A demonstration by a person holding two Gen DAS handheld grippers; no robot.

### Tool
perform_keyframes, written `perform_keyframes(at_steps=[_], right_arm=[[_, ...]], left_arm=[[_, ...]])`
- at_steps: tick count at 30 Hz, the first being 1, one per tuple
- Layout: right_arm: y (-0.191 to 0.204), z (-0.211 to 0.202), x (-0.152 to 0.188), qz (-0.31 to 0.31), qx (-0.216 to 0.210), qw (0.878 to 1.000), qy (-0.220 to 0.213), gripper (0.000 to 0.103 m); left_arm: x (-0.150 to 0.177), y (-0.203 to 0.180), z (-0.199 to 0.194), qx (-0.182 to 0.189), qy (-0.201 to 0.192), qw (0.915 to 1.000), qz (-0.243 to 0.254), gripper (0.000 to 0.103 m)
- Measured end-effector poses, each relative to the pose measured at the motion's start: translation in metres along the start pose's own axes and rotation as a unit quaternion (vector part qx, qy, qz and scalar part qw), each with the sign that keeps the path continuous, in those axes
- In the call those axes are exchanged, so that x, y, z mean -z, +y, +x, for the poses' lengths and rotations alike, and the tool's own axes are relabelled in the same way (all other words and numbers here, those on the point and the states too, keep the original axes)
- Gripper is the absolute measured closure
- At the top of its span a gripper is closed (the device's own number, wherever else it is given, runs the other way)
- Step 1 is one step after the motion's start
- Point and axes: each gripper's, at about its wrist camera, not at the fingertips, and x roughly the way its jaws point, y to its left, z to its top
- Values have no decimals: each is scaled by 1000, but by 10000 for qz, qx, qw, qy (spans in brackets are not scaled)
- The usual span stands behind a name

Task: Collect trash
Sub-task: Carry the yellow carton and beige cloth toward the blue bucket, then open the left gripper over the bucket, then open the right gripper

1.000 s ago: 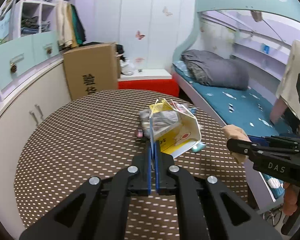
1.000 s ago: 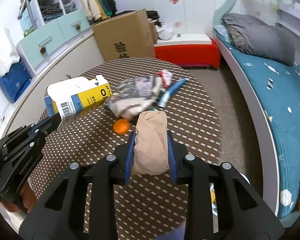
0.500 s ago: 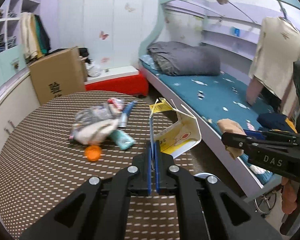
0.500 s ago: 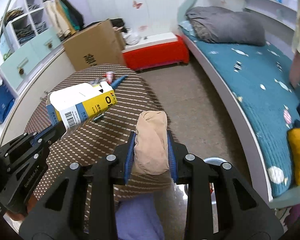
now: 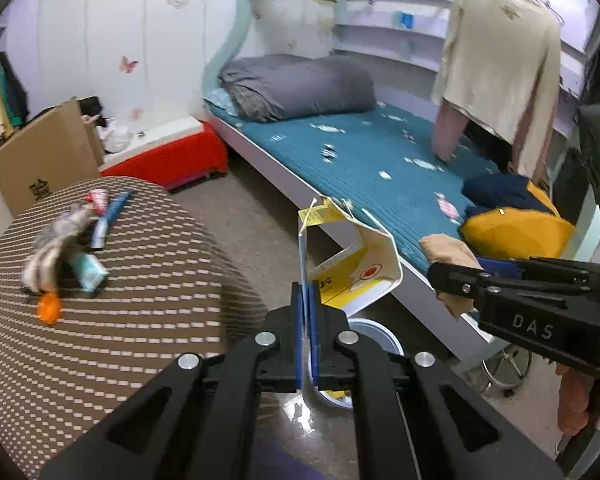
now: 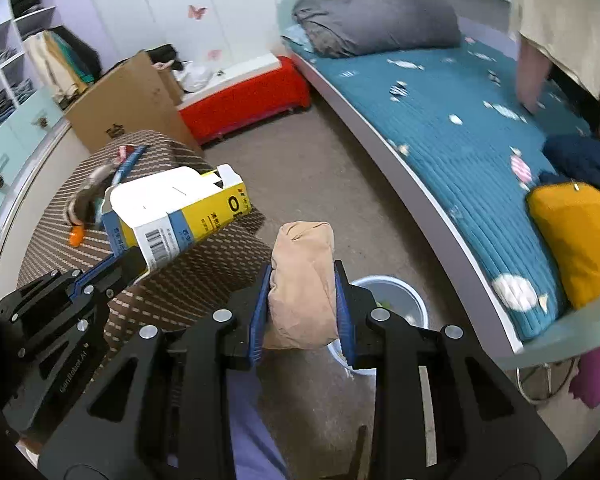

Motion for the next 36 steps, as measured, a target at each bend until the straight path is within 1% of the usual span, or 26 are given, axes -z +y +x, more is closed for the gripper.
perform_keyframes(at_steps=[3, 10, 17, 20, 21, 22, 23, 24, 26, 28, 31, 34, 36], right_arm=[[-16, 3, 7, 137, 90, 9998, 90, 73], [-55, 22, 29, 489, 241, 9976, 423, 73], [-84, 45, 47, 773, 419, 9933, 754, 73], [-97, 54, 55, 931, 511, 9906, 860, 73], [-101, 56, 57, 981, 524, 9899, 875, 73], [-106, 58, 59, 1053, 554, 9889, 895, 73], [-108, 59, 60, 1082, 578, 9883, 905, 73], [-110, 60, 61, 1101, 606, 9878, 920, 73], [-114, 63, 63, 1138, 625, 9868, 970, 73], [-116, 68, 63, 1146, 615, 9862, 1026, 73], [-113, 80, 62, 1145, 577, 9856, 1105, 73], [-106, 93, 56, 1087, 536, 9858, 1164, 70], [-101, 99, 50, 997, 601, 9868, 1123, 44]], left_arm=[[7, -22, 19, 95, 223, 9996, 120, 100], [22, -50, 55, 208, 702, 9969, 292, 100], [39, -77, 94, 243, 1197, 9910, 540, 100], [44, -87, 107, 309, 1316, 9887, 652, 99], [44, -89, 111, 327, 1307, 9888, 644, 96], [43, -90, 113, 343, 1315, 9887, 634, 74], [43, -91, 117, 315, 1339, 9886, 611, 57], [42, -91, 118, 257, 1300, 9895, 582, 43], [41, -88, 121, 169, 1271, 9900, 592, 43], [42, -81, 124, 204, 1344, 9893, 536, 43], [42, -71, 130, 91, 1428, 9885, 485, 43], [46, -57, 133, -17, 1533, 9873, 415, 43], [47, -50, 135, -58, 1600, 9865, 357, 43]])
